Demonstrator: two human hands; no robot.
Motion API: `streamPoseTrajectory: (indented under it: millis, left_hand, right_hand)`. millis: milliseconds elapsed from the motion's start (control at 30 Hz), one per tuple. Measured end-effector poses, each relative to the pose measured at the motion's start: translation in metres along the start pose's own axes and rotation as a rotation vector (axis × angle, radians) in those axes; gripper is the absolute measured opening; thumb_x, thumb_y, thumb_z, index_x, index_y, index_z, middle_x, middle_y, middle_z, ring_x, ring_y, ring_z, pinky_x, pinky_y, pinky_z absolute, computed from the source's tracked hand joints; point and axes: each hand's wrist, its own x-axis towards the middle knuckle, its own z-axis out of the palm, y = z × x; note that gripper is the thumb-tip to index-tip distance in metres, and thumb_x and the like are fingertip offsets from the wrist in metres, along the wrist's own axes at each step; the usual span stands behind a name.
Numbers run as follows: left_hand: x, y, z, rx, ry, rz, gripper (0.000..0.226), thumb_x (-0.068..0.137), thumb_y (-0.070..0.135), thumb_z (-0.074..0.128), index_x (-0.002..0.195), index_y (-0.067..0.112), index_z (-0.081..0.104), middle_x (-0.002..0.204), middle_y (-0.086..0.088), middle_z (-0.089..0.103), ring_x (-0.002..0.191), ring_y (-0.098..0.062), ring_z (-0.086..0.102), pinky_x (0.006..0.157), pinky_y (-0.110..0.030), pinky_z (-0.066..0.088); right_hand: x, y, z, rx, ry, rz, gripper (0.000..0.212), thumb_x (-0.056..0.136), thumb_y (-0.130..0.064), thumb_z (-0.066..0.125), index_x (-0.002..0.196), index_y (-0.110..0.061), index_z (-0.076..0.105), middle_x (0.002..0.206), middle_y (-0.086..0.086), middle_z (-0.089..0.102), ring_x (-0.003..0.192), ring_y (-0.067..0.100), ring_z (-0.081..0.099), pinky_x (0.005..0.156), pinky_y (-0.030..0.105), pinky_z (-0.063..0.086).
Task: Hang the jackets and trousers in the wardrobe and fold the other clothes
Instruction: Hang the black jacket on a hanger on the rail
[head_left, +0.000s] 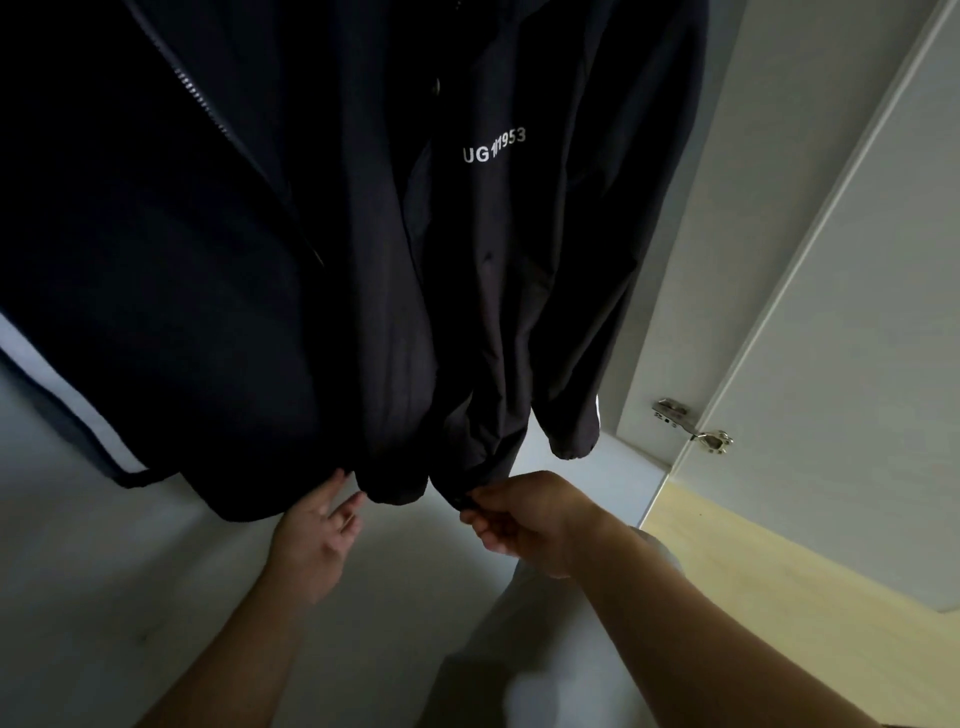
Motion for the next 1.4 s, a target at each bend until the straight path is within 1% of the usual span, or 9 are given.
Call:
streamPoseTrajectory:
  millis: [167,233,300,433,667,867,967,1100,1400]
  left_hand:
    - [0.007,-0.001,0.003,-0.124,0.072,-0.042,0.013,0.104,0.015,0.05,0.106,0.015,0.063,0.102,-0.002,0.06,0.079,-0.017,0.056,0.089,-0.03,0.049]
    - [0.011,0.003,0.001,-0.201,0.163,-0.023,0.03,0.106,0.004,0.043,0.134,-0.003,0.052,0.132,-0.018,0.06,0.117,-0.03,0.061,0.11,-0.034,0.045]
    - [0.009,0.003,0.0,-0.174,0.148,0.056,0.042,0.105,-0.002,0.041,0.146,-0.01,0.038,0.149,-0.025,0.047,0.136,-0.034,0.05,0.102,-0.031,0.049]
    - [-0.002,0.006,0.002,0.094,0.151,0.204,0.04,0.09,-0.016,0.052,0.129,-0.007,0.056,0.115,-0.017,0.065,0.085,-0.016,0.068,0.067,-0.024,0.056]
    - [-0.015,0.009,-0.001,0.222,0.22,0.26,0.016,0.081,-0.004,0.074,0.082,0.01,0.065,0.073,-0.004,0.064,0.067,-0.018,0.052,0.063,-0.029,0.043]
    - [-0.035,0.014,0.018,0.188,0.188,0.241,0.007,0.09,0.005,0.07,0.095,0.005,0.064,0.077,-0.009,0.069,0.055,-0.015,0.058,0.046,-0.023,0.042]
    - [-0.049,0.009,0.031,0.138,0.059,0.214,0.007,0.093,0.004,0.066,0.1,0.005,0.064,0.077,-0.011,0.075,0.06,-0.016,0.061,0.054,-0.026,0.044]
    - [-0.062,0.003,0.052,0.163,-0.132,0.21,0.016,0.085,0.013,0.072,0.097,0.002,0.074,0.094,-0.013,0.077,0.069,-0.019,0.07,0.068,-0.029,0.058]
    - [-0.065,-0.02,0.089,0.19,-0.225,0.327,0.042,0.079,0.012,0.078,0.086,-0.025,0.059,0.078,-0.022,0.069,0.082,-0.029,0.076,0.07,-0.027,0.059]
  right_hand:
    - [-0.012,0.0,0.007,-0.136,-0.146,-0.013,0.01,0.097,0.0,0.061,0.099,0.0,0.071,0.076,0.012,0.073,0.059,0.013,0.068,0.057,0.022,0.056]
    - [-0.018,-0.001,0.011,-0.184,-0.221,0.015,0.009,0.096,0.0,0.063,0.1,-0.001,0.07,0.076,0.01,0.074,0.061,0.012,0.07,0.058,0.022,0.057]
    - [-0.022,0.0,0.017,-0.217,-0.291,0.045,0.02,0.094,0.001,0.064,0.114,0.003,0.068,0.078,0.011,0.075,0.062,0.012,0.072,0.058,0.021,0.057]
    - [-0.026,0.006,0.038,-0.188,-0.399,0.055,0.015,0.096,0.0,0.062,0.107,-0.007,0.068,0.076,0.006,0.075,0.061,0.008,0.07,0.058,0.019,0.056]
    - [-0.007,0.011,0.057,0.207,-0.125,-0.089,0.013,0.093,0.009,0.061,0.095,-0.001,0.069,0.074,0.015,0.074,0.062,0.019,0.072,0.06,0.027,0.06]
    - [0.007,-0.002,0.033,0.54,0.227,-0.31,0.014,0.092,0.01,0.062,0.091,-0.002,0.069,0.08,0.014,0.074,0.068,0.021,0.074,0.071,0.032,0.063]
    - [0.006,-0.006,0.024,0.628,0.232,-0.251,0.018,0.096,0.005,0.06,0.087,-0.006,0.071,0.085,0.01,0.076,0.085,0.023,0.075,0.089,0.034,0.06]
    - [0.0,-0.002,0.022,0.469,0.181,-0.281,0.01,0.092,0.011,0.063,0.098,0.004,0.065,0.071,0.017,0.072,0.06,0.023,0.072,0.058,0.029,0.061]
    - [-0.017,0.017,0.015,0.383,0.019,-0.299,0.015,0.095,0.007,0.058,0.088,0.002,0.07,0.084,0.021,0.073,0.067,0.022,0.071,0.062,0.027,0.059]
